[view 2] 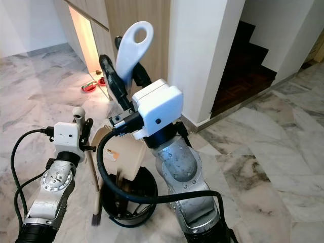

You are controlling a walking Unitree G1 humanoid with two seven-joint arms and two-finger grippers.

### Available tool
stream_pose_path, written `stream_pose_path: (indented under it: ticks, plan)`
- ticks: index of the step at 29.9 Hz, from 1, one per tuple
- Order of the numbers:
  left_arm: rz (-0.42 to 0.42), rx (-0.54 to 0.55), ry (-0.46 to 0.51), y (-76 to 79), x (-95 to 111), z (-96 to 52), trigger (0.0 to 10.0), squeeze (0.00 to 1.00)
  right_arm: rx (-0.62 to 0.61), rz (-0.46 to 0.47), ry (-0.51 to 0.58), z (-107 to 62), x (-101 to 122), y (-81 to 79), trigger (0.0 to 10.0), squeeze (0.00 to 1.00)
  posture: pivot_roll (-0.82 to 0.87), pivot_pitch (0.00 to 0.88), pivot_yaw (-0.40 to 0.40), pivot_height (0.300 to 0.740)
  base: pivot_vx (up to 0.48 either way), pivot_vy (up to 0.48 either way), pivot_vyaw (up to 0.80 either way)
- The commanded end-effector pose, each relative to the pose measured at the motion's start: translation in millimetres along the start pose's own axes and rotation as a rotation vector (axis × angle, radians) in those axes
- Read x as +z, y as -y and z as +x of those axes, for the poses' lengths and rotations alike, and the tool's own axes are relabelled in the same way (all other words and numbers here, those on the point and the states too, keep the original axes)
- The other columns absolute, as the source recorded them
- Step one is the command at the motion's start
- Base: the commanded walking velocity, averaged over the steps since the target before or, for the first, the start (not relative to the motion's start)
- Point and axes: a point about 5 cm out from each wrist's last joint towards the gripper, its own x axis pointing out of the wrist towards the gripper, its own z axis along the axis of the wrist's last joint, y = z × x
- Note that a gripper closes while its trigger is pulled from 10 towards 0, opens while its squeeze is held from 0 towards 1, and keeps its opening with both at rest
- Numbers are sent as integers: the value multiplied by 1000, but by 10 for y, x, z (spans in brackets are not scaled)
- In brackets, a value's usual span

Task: Sweep floor

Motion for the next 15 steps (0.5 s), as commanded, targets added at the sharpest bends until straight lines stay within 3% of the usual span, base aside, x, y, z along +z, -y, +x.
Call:
stream_pose_path:
  ticks: [1, 5, 11, 13, 14, 15]
  plan:
    - [25, -7, 52, -14, 89, 50, 10000, 0, -2, -40, 75, 17, 158, 13, 10000, 0, 7, 0, 10, 740, 0, 0, 0]
    - [23, -9, 50, -8, 84, 48, 10000, 0, -71, -140, 34, 20, 115, 136, 10000, 0, 7, 0, 10, 740, 0, 0, 0]
    - [19, -16, 44, 15, 66, 35, 10000, 0, -230, -306, -23, -36, 56, 500, 10000, 0, 2, 0, 10, 740, 0, 0, 0]
    - [20, -19, 37, 22, 48, 27, 10000, 0, -378, -414, -93, -133, 8, 741, 10000, 0, 1, 0, 6, 740, 0, 0, 0]
    - [20, -19, 36, 24, 46, 26, 10000, 0, -397, -423, -100, -149, 3, 772, 10000, 0, 1, 0, 6, 740, 0, 0, 0]
    - [19, -17, 38, 19, 52, 25, 10000, 0, -473, -460, -131, -228, -15, 911, 10000, 0, 2, 0, 5, 740, 0, 0, 0]
